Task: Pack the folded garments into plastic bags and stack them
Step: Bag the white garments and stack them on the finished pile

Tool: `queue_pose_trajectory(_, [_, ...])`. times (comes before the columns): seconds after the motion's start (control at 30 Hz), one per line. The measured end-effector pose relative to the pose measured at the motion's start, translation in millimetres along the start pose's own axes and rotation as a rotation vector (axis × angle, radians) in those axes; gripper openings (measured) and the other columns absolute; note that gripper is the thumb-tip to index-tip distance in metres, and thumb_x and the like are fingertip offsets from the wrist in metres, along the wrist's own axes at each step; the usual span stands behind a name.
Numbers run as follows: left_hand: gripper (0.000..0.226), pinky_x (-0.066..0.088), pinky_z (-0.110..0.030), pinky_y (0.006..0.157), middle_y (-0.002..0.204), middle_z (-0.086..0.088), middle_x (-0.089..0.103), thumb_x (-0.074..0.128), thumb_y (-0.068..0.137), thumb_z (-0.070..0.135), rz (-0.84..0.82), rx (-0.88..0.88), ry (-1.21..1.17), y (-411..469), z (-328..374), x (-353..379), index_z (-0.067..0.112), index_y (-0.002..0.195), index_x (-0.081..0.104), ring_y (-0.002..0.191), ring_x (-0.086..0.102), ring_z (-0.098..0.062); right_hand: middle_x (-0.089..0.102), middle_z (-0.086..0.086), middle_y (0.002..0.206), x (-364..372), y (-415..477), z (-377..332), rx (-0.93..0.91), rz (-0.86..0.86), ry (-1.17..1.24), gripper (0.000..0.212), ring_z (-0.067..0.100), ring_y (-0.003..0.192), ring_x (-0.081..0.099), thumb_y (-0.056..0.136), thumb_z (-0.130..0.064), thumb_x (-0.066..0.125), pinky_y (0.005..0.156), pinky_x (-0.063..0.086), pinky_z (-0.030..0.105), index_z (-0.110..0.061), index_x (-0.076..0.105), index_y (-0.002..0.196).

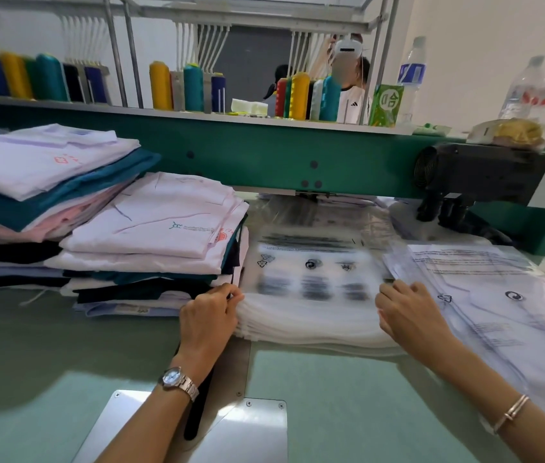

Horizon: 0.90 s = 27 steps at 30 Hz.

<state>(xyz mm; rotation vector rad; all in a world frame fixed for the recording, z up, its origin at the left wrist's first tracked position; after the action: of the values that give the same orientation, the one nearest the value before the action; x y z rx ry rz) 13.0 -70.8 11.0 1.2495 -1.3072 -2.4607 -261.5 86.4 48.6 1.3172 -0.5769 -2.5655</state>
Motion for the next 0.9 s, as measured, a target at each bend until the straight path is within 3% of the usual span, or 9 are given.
queue_pose_trajectory(0.23, [0.011, 0.052, -0.033, 0.052, 0.065, -0.004, 0.069, 0.068, 0.09, 0.029, -0.02, -0.038, -0.016, 2.0, -2.0, -1.1, 0.019, 0.087, 0.072, 0.057, 0.066, -0.029, 0.056, 0.007, 0.059, 4.1, -7.2, 30.2, 0.004, -0.047, -0.035, 0.029, 0.028, 0.056, 0.055, 0.045, -0.005, 0.085, 0.05, 0.04, 0.037, -0.011, 0.059, 0.056])
queue_pose_trajectory(0.3, [0.009, 0.05, -0.031, 0.05, 0.063, -0.003, 0.069, 0.071, 0.088, 0.026, -0.004, -0.037, -0.019, 2.4, -1.3, -2.3, 0.018, 0.085, 0.072, 0.053, 0.065, -0.028, 0.061, 0.004, 0.07, 9.4, -10.8, 38.8, 0.033, -0.117, -0.045, 0.019, 0.024, 0.065, 0.058, 0.06, -0.014, 0.082, 0.058, 0.042, 0.037, -0.013, 0.064, 0.068])
queue_pose_trajectory(0.37, [0.007, 0.047, -0.028, 0.048, 0.061, -0.001, 0.068, 0.074, 0.085, 0.025, 0.007, -0.031, -0.016, 2.8, -1.6, -2.3, 0.019, 0.083, 0.072, 0.051, 0.064, -0.025, 0.064, -0.003, 0.091, 15.4, -15.2, 45.3, 0.049, -0.174, -0.08, 0.009, 0.017, 0.085, 0.057, 0.084, -0.027, 0.063, 0.074, 0.041, 0.032, -0.021, 0.065, 0.091])
queue_pose_trajectory(0.4, [0.006, 0.045, -0.026, 0.048, 0.061, 0.0, 0.068, 0.075, 0.085, 0.025, 0.006, -0.03, -0.013, 2.7, -1.7, -1.8, 0.02, 0.083, 0.072, 0.05, 0.063, -0.024, 0.062, -0.006, 0.1, 16.9, -16.3, 47.1, 0.049, -0.205, -0.087, 0.014, 0.015, 0.092, 0.055, 0.091, -0.03, 0.053, 0.079, 0.038, 0.03, -0.025, 0.062, 0.099])
queue_pose_trajectory(0.5, [0.007, 0.038, -0.02, 0.047, 0.058, 0.002, 0.066, 0.077, 0.082, 0.024, 0.006, -0.018, -0.015, 1.3, -2.3, 0.8, 0.02, 0.081, 0.072, 0.047, 0.061, -0.02, 0.057, -0.009, 0.113, 16.8, -14.8, 45.9, 0.048, -0.282, -0.102, 0.021, 0.013, 0.104, 0.05, 0.095, -0.032, 0.044, 0.086, 0.035, 0.028, -0.027, 0.055, 0.112])
queue_pose_trajectory(0.63, [0.005, 0.05, -0.026, 0.047, 0.062, 0.002, 0.068, 0.076, 0.084, 0.024, 0.015, -0.033, -0.073, -0.8, -4.8, 3.3, 0.02, 0.084, 0.073, 0.051, 0.064, -0.02, 0.055, -0.006, 0.117, 9.3, -3.2, 34.6, 0.139, -0.32, -0.114, 0.025, 0.018, 0.111, 0.049, 0.091, -0.027, 0.044, 0.088, 0.034, 0.032, -0.026, 0.057, 0.113])
queue_pose_trajectory(0.77, [0.008, 0.046, -0.024, 0.047, 0.06, 0.002, 0.068, 0.08, 0.08, 0.024, 0.037, -0.042, -0.081, -0.3, -3.8, 3.1, 0.019, 0.082, 0.074, 0.049, 0.064, -0.021, 0.058, -0.009, 0.115, -2.4, 20.0, -2.8, 0.085, -0.156, 0.221, 0.029, 0.014, 0.108, 0.052, 0.099, -0.034, 0.037, 0.09, 0.037, 0.029, -0.029, 0.061, 0.115])
queue_pose_trajectory(0.9, [0.007, 0.046, -0.025, 0.048, 0.062, 0.003, 0.069, 0.079, 0.081, 0.025, 0.043, -0.054, -0.102, -0.5, -4.8, 4.2, 0.02, 0.083, 0.075, 0.051, 0.064, -0.02, 0.062, -0.01, 0.118, -2.6, 38.6, -42.1, -0.044, -0.133, 0.591, 0.034, 0.015, 0.109, 0.054, 0.099, -0.043, 0.044, 0.091, 0.039, 0.03, -0.026, 0.067, 0.117])
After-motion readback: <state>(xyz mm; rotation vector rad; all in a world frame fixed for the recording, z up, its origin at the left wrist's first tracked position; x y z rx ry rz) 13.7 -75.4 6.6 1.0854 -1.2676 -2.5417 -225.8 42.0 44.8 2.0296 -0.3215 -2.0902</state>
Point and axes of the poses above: each hand's wrist, its own y-axis towards the middle knuckle, its own x-axis out of the palm, z = x × y, the point moved 3 cm from there along y, towards the middle knuckle
